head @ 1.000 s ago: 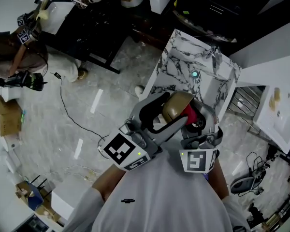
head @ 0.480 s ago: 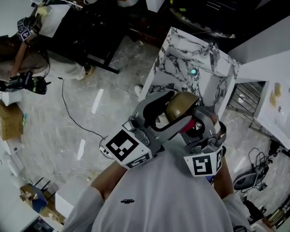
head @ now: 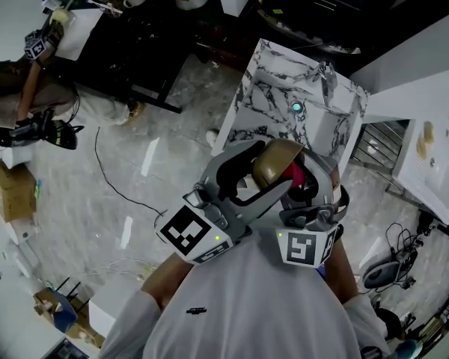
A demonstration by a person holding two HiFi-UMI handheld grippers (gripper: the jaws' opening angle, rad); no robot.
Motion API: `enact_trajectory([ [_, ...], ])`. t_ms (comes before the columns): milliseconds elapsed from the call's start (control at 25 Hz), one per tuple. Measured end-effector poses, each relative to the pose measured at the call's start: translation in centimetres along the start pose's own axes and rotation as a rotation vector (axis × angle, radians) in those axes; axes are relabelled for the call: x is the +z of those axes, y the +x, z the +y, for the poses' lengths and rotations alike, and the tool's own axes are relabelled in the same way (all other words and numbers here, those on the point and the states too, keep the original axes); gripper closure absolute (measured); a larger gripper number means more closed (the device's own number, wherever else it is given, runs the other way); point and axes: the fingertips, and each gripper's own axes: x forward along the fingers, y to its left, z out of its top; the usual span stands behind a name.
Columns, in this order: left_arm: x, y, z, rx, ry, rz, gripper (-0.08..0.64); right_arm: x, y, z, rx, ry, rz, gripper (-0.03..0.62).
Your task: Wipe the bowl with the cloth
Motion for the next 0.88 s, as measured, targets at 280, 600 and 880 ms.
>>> enact_trajectory([
  [280,1.0,-0.1,1.0,0.037,-0.020,-0.043,0.273,-1.3,0.4,1.6,0.028,-0.107,0.123,0.449],
  [600,0.7,0.4,0.9,0.022,-0.033,-0.037,0.275,-0.4,-0.6,2.5,0.107,-0.087,0.045,0.450],
  [880,0.2,0.3,0.3,-0.032,-0.084,-0.032,0.276,1.8,-1.3,0.9,0.031,-0.059,-0.071,0.449],
])
